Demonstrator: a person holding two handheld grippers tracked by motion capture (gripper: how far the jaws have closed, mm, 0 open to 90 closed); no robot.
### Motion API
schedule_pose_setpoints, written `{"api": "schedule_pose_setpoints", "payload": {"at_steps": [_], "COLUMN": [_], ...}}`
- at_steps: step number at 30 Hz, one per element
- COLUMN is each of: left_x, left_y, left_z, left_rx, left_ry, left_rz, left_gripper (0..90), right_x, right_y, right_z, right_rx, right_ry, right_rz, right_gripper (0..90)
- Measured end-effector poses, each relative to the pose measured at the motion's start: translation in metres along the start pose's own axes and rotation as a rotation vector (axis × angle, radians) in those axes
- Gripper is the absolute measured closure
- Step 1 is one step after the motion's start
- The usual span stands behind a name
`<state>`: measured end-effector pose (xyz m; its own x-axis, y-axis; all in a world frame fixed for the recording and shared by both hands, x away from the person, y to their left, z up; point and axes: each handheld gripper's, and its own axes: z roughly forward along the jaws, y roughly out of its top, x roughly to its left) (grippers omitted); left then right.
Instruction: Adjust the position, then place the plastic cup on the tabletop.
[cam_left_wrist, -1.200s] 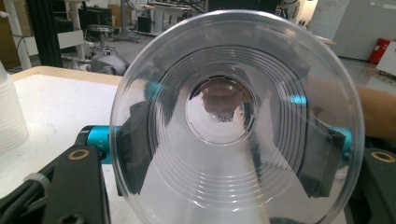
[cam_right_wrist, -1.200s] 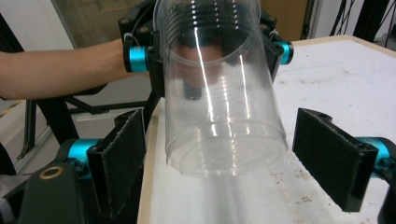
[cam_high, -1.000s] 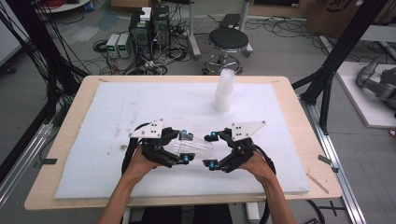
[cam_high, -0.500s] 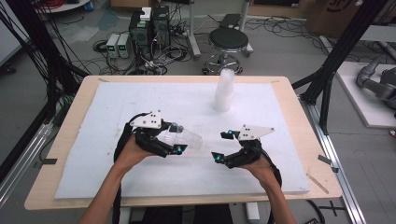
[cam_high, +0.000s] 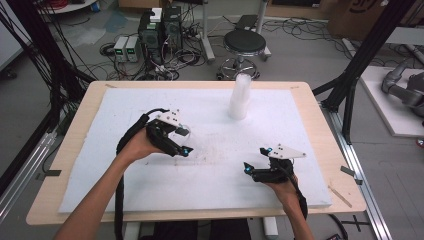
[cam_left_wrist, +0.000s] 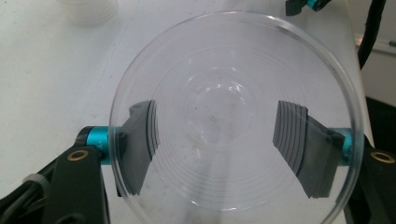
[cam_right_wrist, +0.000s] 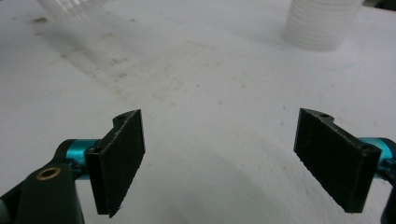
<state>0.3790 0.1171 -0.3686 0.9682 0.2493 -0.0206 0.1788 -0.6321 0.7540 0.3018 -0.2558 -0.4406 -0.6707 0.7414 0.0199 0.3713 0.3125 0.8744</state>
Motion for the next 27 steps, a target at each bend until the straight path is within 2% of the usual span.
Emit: {"api": "schedule_pose_setpoints", "payload": {"at_steps": [1, 2, 8, 9, 11, 12, 14, 19, 27], "left_x": [0.002, 0.004, 0.013, 0.014, 0.016, 0.017, 0.018, 0.021, 0.021], "left_y": [0.002, 0.005, 0.016, 0.017, 0.019, 0.019, 0.018, 0.017, 0.022], "left_z": [0.0, 0.0, 0.001, 0.002, 0.003, 0.004, 0.006, 0.012, 0.016], "left_rx": [0.023, 0.05, 0.169, 0.188, 0.221, 0.229, 0.261, 0.298, 0.309], "left_ry": [0.003, 0.007, 0.014, 0.02, 0.021, 0.019, 0.023, 0.019, 0.023], "left_rz": [0.012, 0.019, 0.054, 0.059, 0.067, 0.06, 0.072, 0.075, 0.086], "left_gripper": [30.6, 30.6, 30.6, 30.5, 30.5, 30.5, 30.6, 30.7, 30.7], "right_x": [0.0, -0.003, -0.008, -0.008, -0.009, -0.009, -0.009, -0.01, -0.011], "right_y": [0.0, -0.006, -0.014, -0.015, -0.015, -0.015, -0.015, -0.015, -0.016], "right_z": [0.0, 0.0, -0.001, -0.002, -0.003, -0.003, -0.003, -0.002, -0.003], "right_rx": [0.0, 0.009, 0.013, 0.005, 0.002, 0.002, 0.001, 0.011, 0.004], "right_ry": [0.0, -0.027, -0.054, -0.058, -0.063, -0.057, -0.052, -0.047, -0.044], "right_rz": [0.0, 0.011, 0.029, 0.042, 0.028, 0.04, 0.036, 0.048, 0.049], "right_gripper": [16.1, 16.1, 16.1, 16.1, 16.1, 16.1, 16.1, 16.1, 16.1]}}
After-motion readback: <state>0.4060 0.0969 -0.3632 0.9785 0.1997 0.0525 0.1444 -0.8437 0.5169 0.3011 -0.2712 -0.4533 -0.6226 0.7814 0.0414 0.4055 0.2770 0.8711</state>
